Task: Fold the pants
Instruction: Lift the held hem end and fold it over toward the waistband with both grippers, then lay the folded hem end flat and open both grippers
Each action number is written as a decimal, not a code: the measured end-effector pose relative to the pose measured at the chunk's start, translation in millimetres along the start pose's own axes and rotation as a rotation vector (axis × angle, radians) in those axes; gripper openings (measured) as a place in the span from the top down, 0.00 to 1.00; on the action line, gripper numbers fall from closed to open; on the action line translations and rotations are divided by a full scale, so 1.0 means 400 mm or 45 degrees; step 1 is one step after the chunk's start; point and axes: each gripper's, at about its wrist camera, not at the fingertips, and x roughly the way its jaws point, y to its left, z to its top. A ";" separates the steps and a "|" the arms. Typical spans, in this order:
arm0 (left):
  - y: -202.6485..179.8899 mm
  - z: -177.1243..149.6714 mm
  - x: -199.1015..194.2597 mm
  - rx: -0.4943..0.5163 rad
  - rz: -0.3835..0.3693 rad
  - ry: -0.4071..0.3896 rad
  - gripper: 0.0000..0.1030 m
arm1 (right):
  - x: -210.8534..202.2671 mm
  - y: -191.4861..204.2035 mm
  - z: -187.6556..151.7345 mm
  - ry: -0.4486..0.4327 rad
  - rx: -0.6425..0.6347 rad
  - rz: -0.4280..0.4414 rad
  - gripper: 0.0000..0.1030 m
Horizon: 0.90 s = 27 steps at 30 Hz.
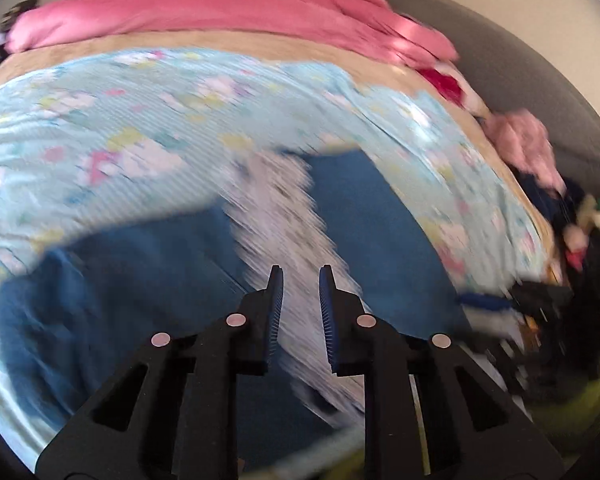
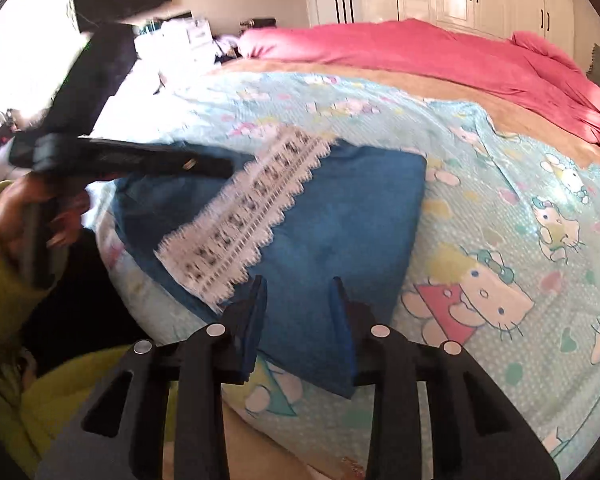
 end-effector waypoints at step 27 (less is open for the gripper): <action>-0.088 -0.113 0.082 0.168 0.073 0.117 0.83 | 0.092 0.001 0.145 0.074 -0.140 -0.105 0.61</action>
